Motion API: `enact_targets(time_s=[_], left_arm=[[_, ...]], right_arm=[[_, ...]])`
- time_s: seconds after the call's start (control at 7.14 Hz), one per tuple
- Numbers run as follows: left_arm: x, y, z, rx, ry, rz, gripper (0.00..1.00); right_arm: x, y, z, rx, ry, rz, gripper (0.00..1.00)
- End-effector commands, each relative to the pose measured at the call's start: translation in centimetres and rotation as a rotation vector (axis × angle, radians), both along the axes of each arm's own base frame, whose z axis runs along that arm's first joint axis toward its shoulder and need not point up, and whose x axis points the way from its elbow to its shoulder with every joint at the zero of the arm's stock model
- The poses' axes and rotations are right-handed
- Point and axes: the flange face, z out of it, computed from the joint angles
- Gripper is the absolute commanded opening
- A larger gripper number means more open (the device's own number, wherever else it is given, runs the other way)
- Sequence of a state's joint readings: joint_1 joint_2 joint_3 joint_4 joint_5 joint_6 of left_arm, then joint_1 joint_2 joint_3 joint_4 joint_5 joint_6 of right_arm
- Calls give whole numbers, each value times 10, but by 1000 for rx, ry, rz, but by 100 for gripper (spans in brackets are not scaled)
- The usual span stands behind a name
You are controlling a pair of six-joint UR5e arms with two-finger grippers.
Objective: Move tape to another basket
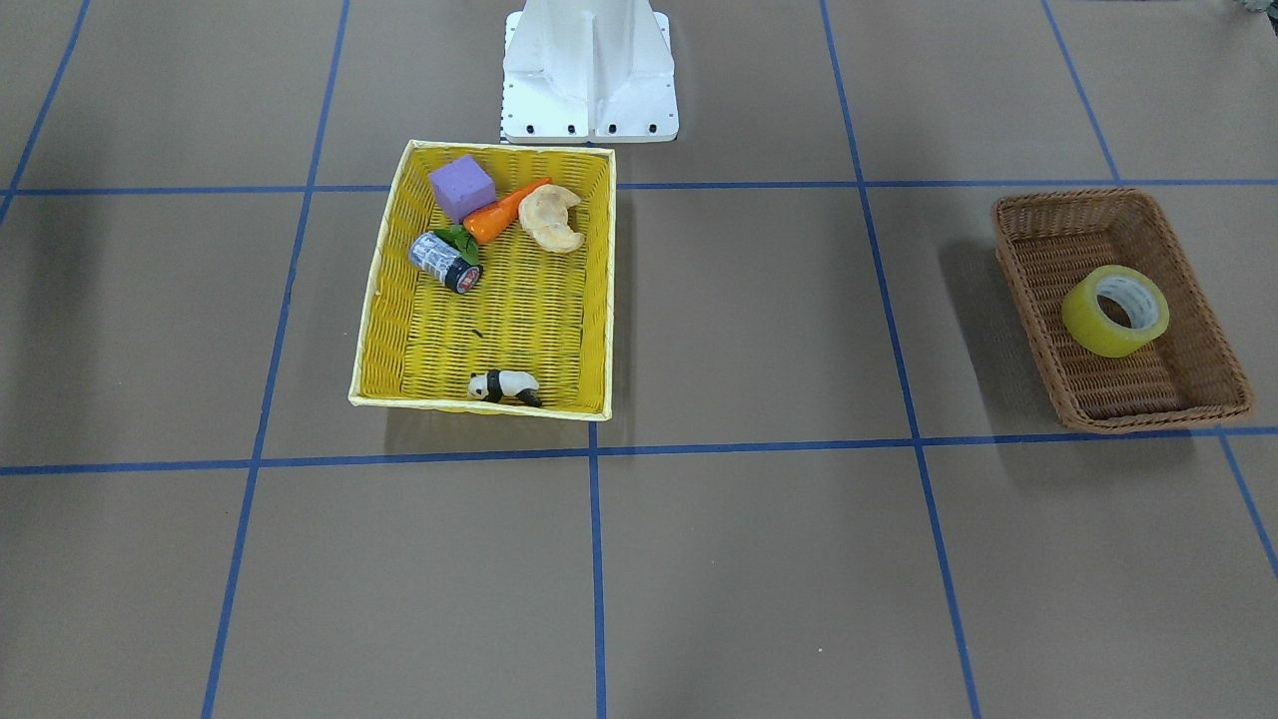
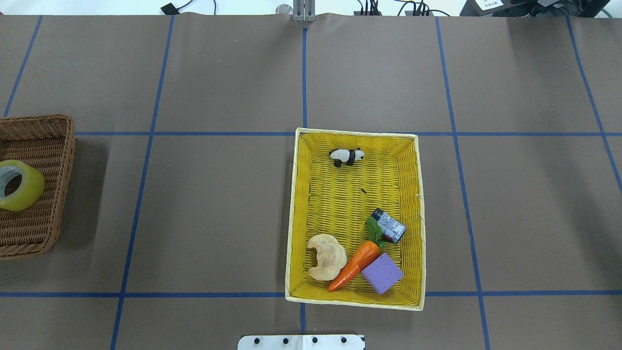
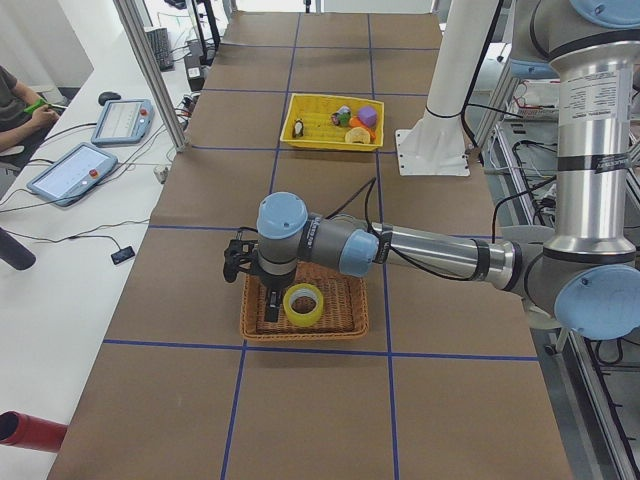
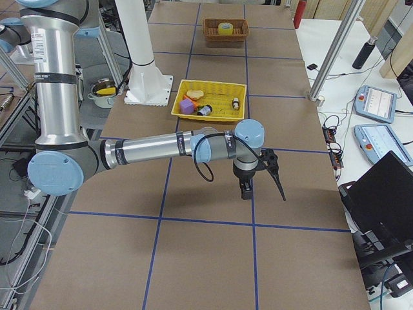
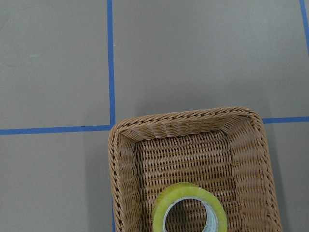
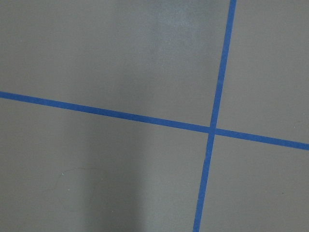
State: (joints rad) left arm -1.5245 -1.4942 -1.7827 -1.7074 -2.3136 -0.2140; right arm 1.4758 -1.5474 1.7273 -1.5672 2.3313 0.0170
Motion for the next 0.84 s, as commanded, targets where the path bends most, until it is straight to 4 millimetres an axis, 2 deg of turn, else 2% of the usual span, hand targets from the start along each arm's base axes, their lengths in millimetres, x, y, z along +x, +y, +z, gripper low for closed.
enact_targets(time_s=[0.0, 0.7], left_arm=[[-1, -1, 0, 9, -15, -1, 98], [2, -7, -10, 26, -12, 0, 98]], right_arm=[[0, 3, 7, -1, 4, -7, 100], [1, 5, 10, -7, 15, -4, 100]])
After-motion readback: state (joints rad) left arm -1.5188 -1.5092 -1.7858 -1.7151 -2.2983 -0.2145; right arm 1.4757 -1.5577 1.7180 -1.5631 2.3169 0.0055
